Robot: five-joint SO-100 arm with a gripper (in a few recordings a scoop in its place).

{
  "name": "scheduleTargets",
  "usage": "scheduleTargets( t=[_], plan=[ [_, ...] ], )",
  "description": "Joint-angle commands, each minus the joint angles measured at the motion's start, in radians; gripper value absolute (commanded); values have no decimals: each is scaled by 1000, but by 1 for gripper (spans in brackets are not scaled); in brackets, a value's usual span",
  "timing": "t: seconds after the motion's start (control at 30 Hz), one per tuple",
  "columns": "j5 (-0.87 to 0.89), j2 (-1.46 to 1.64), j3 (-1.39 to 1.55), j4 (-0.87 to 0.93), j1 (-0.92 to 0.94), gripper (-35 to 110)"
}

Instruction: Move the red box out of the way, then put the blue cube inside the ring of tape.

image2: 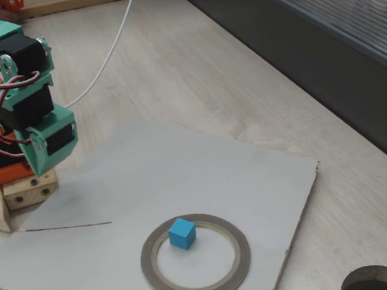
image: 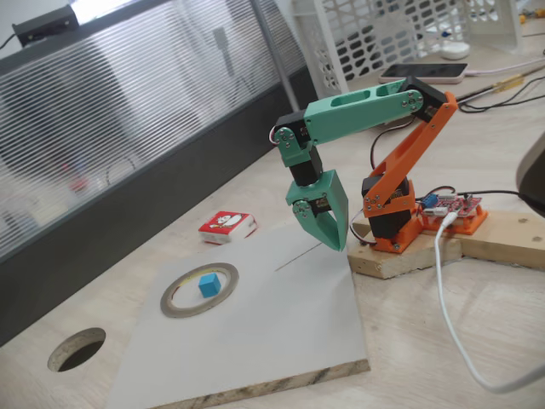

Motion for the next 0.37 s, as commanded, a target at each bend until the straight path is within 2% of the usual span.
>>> scheduleTargets(
  t=[0.0,0.33],
  plan=[
    [9,80,8,12,6,1],
    [9,80,8,12,0,1]
  ],
)
